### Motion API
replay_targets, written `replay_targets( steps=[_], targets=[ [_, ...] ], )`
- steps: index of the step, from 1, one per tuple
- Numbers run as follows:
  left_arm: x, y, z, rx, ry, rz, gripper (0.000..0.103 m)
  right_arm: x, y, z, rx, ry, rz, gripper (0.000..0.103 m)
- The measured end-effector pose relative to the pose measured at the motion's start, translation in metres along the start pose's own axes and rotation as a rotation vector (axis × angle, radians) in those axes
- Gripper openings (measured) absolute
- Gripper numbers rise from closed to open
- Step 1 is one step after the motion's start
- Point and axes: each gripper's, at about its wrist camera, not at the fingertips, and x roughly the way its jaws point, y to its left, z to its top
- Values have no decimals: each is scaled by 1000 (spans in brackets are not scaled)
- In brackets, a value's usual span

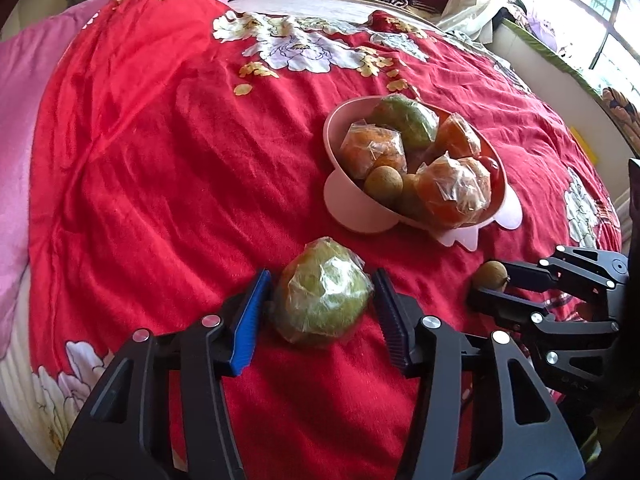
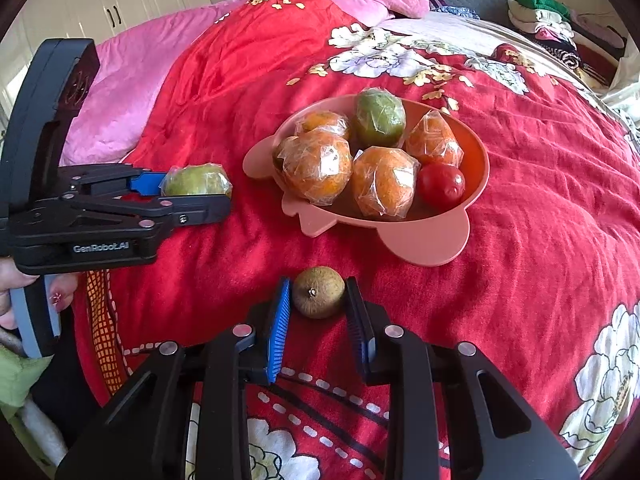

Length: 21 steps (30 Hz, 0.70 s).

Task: Organize fruits
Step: 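Grasp the bagged green fruit with the left tool while the right tool grasps a brown kiwi, then carry the green fruit with the left tool while the right tool carries the kiwi to the bowl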

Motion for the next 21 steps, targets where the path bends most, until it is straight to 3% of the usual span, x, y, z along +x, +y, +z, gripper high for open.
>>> replay_targets(
  steps=[11,21],
  targets=[
    [6,-8,0,66,-5,49,38,2,0,2,-10,6,-1,25],
    [-16,-9,2,7,-24,-44,37,-21,3,7,-2,-43,13,25]
  ],
)
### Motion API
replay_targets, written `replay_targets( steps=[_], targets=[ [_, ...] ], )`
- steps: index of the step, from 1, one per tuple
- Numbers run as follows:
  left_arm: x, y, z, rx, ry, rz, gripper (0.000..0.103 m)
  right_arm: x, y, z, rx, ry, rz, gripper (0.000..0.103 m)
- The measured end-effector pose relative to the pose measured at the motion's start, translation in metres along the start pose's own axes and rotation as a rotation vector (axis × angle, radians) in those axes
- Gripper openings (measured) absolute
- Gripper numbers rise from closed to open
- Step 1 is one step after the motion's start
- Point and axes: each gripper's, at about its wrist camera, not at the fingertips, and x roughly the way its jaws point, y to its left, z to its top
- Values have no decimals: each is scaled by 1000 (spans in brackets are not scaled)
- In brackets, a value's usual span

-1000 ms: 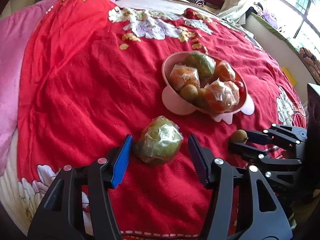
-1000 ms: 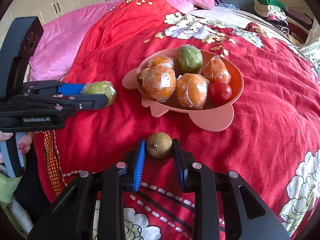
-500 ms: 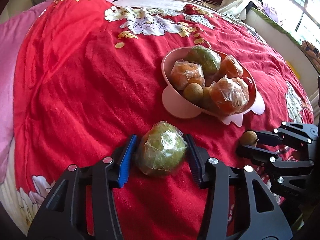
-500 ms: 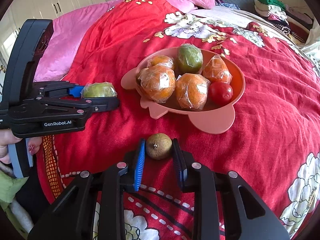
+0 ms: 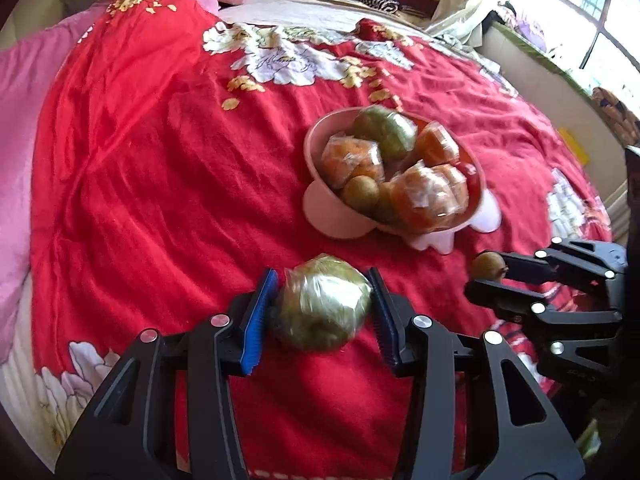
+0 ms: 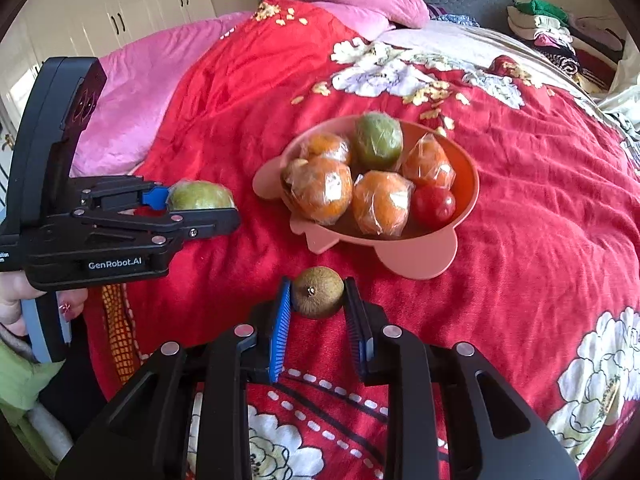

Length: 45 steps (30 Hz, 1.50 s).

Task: Organize fruits
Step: 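Carry the green fruit with the left tool while the right tool carries the kiwi to the bowl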

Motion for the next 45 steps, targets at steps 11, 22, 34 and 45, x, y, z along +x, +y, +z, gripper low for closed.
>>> replay_targets(
  steps=[11,22,34,45],
  targets=[
    [-22,-11,11,8,-49,-18,37,-20,-8,6,16,-49,-10,25],
    [-37,-24,33,35,-94,-31,36,-38,-20,17,25,-99,-27,25],
    [-21,-46,60,83,-89,-47,36,-49,-42,32,34,-134,-58,25],
    [9,-49,84,59,-49,-101,36,-39,-53,37,40,-124,-64,25]
  ],
)
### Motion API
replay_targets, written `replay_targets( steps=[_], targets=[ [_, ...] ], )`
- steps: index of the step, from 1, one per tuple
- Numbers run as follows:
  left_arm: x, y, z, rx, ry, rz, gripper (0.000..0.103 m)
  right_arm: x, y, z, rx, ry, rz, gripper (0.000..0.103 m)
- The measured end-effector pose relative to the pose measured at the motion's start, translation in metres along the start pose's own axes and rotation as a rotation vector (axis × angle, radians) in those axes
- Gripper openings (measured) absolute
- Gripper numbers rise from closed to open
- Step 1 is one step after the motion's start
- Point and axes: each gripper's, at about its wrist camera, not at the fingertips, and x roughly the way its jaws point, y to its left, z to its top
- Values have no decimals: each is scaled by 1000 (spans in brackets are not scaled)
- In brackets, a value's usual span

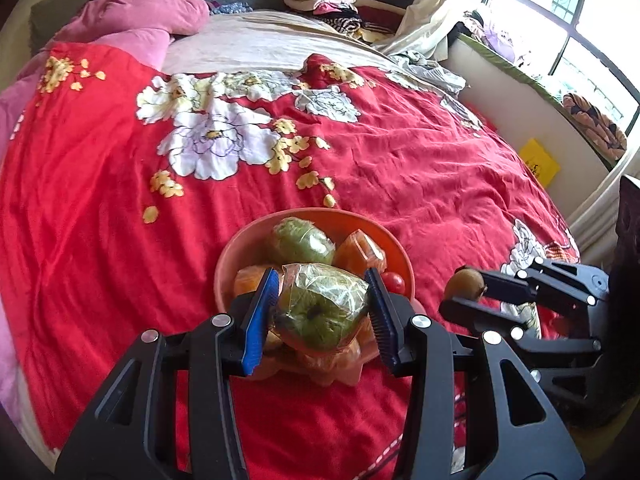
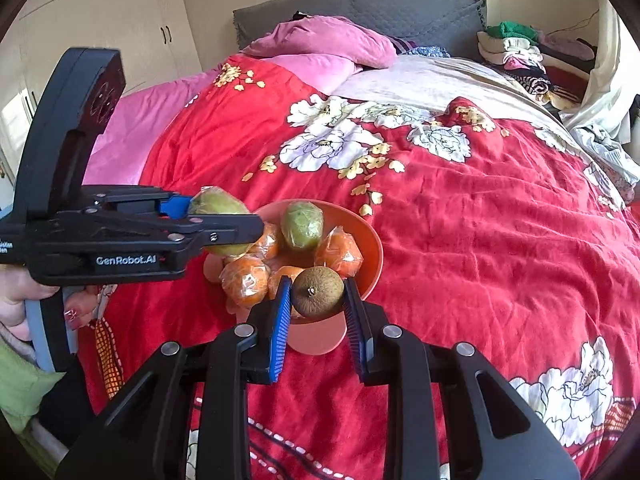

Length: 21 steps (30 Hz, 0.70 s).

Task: Organize fruits
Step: 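Carry the green fruit with the left tool while the right tool carries the kiwi to the bowl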

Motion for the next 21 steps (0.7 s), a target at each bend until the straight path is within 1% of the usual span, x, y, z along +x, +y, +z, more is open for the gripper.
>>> replay_targets(
  steps=[10,21],
  targets=[
    [24,2,7,-25,28,-26,36,10,-9,1,7,8,-3,25],
    [34,5,6,-29,43,-26,36,22,-12,1,6,25,-3,25]
  ],
)
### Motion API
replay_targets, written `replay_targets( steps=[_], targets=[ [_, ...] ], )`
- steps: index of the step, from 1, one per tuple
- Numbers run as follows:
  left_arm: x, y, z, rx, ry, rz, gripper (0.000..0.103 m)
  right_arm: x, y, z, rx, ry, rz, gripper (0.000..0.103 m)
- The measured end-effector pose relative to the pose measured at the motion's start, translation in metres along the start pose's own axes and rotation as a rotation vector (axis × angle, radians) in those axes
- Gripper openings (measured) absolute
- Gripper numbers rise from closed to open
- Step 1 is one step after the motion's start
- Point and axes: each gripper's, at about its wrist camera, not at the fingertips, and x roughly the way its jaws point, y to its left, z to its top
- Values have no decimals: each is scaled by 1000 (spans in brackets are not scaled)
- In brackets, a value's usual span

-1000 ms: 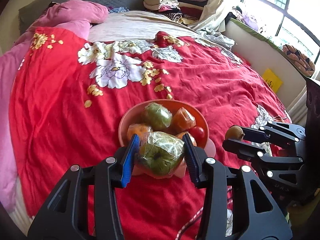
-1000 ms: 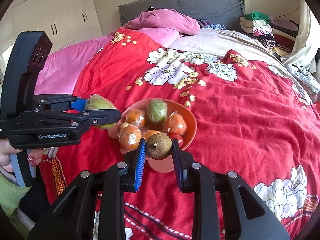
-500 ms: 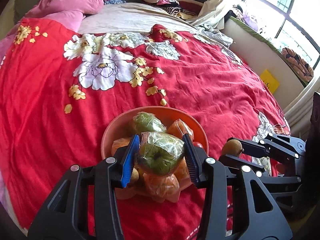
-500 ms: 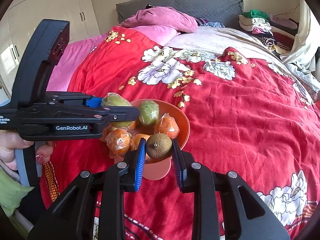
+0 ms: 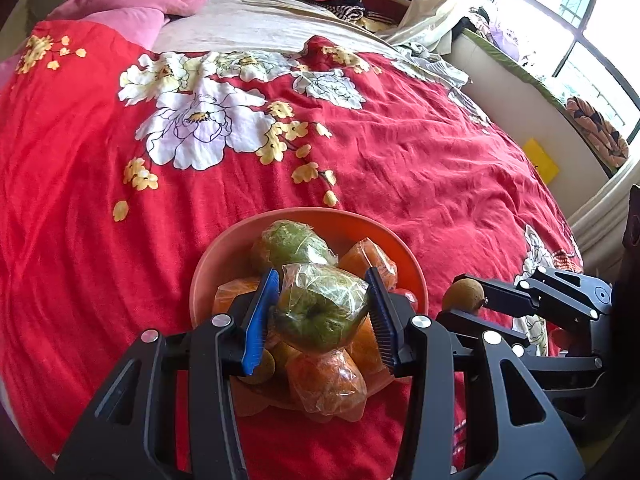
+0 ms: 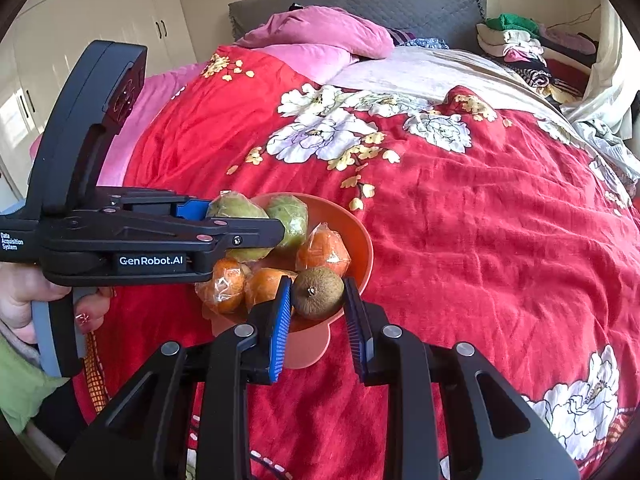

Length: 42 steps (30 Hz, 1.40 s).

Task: Organize fruits
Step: 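Carry the green fruit with the left tool while the right tool carries the kiwi to the bowl, then open the left tool over the bowl while the right tool releases the kiwi into it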

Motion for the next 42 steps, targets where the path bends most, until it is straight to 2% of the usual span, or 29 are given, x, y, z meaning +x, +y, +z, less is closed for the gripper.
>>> replay_targets(
  steps=[17,23,42],
  targets=[
    [3,5,-1,-10,1,3,37,16,5,2,-18,26,10,25],
    [-1,7,2,-22,-17,-3,43,22,6,1,-17,31,5,25],
    [-10,15,0,-42,-32,2,43,35,5,10,-22,21,-7,25]
  ],
)
